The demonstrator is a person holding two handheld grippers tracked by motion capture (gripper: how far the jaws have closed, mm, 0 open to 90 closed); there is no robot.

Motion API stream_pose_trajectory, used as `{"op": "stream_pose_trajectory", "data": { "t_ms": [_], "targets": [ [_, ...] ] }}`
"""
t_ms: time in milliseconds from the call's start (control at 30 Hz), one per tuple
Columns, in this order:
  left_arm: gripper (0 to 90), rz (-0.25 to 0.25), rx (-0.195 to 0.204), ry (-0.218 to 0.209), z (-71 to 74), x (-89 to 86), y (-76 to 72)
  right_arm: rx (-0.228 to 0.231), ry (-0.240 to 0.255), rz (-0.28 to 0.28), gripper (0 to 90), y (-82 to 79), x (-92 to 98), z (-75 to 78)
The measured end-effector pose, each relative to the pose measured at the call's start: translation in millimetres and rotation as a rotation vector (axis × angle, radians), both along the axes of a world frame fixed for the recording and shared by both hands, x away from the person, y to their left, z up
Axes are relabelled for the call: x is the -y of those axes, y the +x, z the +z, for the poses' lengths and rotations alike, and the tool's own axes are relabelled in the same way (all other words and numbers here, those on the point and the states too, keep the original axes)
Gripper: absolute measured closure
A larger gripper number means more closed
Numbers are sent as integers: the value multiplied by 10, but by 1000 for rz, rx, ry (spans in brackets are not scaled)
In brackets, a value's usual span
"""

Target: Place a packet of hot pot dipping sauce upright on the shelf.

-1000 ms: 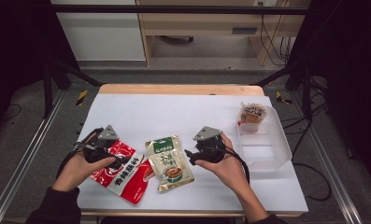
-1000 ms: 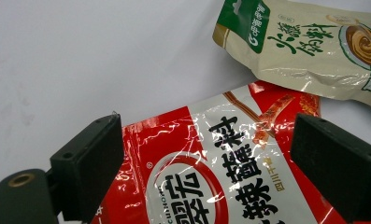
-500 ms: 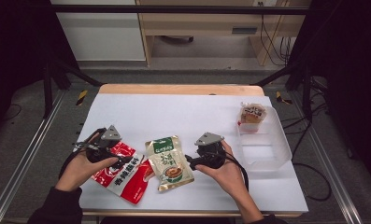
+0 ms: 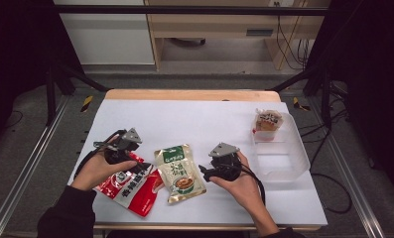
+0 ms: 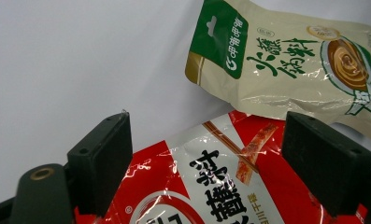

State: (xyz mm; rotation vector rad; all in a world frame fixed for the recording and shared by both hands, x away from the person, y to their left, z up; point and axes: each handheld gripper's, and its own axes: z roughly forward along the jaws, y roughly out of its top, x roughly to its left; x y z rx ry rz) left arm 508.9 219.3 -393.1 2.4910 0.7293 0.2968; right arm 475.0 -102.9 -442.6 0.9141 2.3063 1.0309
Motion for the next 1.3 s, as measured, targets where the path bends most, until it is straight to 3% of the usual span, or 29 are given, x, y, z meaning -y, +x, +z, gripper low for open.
{"op": "stream_pose_trajectory", "data": {
  "t_ms": [233, 533, 733, 833, 1000, 1167, 1300],
  "targets": [
    [177, -44, -42, 34, -118, 197, 141, 3, -6, 15, 190, -14, -48, -5],
    [233, -54, -92, 43, -272, 348, 299, -2, -22, 29, 193, -18, -44, -38],
    [413, -64, -121, 59, -332, 460, 339, 9, -20, 30, 197, -32, -28, -19],
    [506, -36, -115, 74, -336, 468, 350, 11, -17, 33, 200, -35, -27, -14],
    [710, -26, -127, 20, -274, 453, 355, 16, -17, 36, 202, -31, -24, -4],
    [884, -71, -148, -8, -198, 467, 329, 23, -12, 36, 202, -20, -8, 36],
    [900, -104, -128, -4, -89, 497, 281, 19, -8, 67, 206, -2, -24, 102]
  ]
}}
